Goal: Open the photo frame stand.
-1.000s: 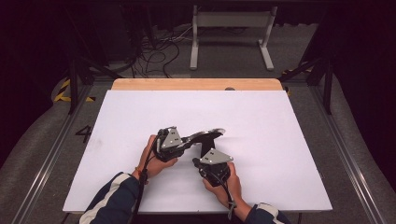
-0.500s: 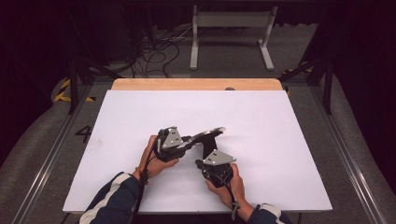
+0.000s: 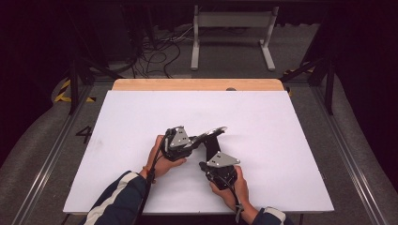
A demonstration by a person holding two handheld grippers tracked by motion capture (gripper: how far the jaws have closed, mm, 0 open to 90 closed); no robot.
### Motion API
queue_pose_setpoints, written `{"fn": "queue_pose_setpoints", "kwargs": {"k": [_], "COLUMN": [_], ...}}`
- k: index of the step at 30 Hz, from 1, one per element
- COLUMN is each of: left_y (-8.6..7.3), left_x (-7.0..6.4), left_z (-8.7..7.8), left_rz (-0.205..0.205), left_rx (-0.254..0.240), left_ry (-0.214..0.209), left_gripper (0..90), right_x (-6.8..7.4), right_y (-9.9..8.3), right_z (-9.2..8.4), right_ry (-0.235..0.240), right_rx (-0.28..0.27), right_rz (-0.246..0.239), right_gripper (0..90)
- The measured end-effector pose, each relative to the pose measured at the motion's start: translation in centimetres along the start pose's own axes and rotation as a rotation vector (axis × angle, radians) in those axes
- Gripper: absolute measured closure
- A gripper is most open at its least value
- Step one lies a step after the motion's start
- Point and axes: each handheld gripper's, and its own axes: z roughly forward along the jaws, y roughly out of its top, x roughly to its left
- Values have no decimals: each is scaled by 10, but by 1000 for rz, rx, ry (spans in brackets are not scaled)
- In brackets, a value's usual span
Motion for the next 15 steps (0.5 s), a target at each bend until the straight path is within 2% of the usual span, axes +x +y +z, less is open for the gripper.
{"fn": "queue_pose_setpoints", "kwargs": {"k": [8,15], "left_y": [0,1], "left_x": [-3,-7], "left_z": [-1,-4], "left_rz": [37,68], "left_rx": [13,30], "left_ry": [23,59], "left_gripper": [764,777], "right_x": [-2,-6], "right_y": [0,0], "right_z": [0,-2], "right_ry": [-9,-6], "right_rx": [6,10], "right_rz": [8,10], "right_gripper": [900,900]}}
